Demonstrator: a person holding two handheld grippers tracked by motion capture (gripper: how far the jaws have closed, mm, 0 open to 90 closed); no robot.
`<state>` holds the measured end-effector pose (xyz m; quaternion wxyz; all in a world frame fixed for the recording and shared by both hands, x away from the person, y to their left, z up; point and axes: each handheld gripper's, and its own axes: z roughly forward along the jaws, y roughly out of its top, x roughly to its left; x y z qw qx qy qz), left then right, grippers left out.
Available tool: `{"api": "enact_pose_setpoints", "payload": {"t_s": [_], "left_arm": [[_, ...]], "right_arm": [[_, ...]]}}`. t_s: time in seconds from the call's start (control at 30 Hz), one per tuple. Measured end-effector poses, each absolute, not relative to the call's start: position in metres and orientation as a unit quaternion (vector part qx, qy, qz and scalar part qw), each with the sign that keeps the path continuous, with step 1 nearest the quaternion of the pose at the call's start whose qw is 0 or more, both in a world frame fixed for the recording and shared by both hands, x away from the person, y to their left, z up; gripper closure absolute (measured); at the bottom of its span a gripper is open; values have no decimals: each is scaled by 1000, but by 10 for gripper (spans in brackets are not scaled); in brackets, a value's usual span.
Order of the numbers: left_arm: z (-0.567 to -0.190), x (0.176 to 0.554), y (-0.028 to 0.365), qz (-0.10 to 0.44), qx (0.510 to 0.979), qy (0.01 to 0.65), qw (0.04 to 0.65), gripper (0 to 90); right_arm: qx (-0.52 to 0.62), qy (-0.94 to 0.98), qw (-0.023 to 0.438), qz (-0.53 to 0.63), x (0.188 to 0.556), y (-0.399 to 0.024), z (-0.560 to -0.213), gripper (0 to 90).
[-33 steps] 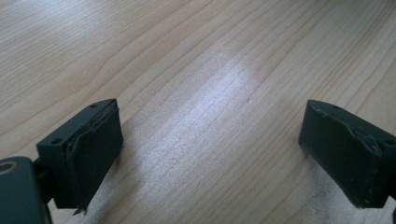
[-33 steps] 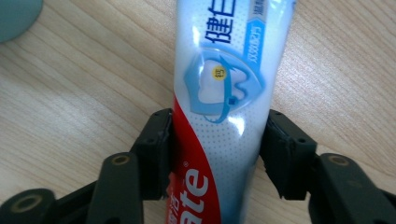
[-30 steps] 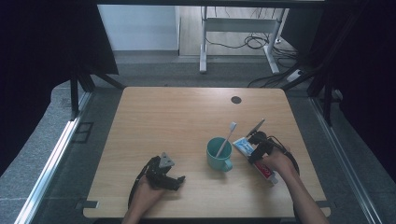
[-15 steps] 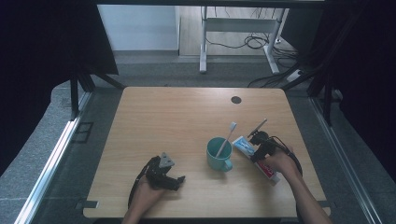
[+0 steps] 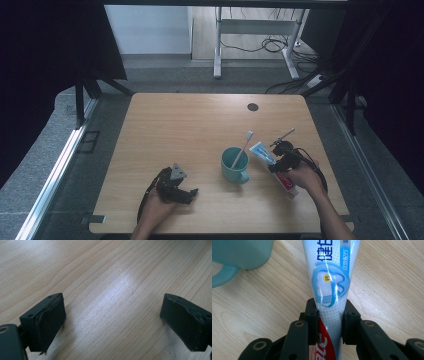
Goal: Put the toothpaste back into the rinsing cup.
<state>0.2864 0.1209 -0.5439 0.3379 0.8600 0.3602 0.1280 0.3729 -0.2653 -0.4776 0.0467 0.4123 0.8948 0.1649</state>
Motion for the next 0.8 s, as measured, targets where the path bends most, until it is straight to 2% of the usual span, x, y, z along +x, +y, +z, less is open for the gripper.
{"api": "enact_pose_setpoints", "payload": {"t_s": [0.8], "left_arm": [[-544, 286, 121, 128, 860, 360, 339, 61]], "right_arm": [[415, 865, 91, 268, 340, -289, -457, 710]]}}
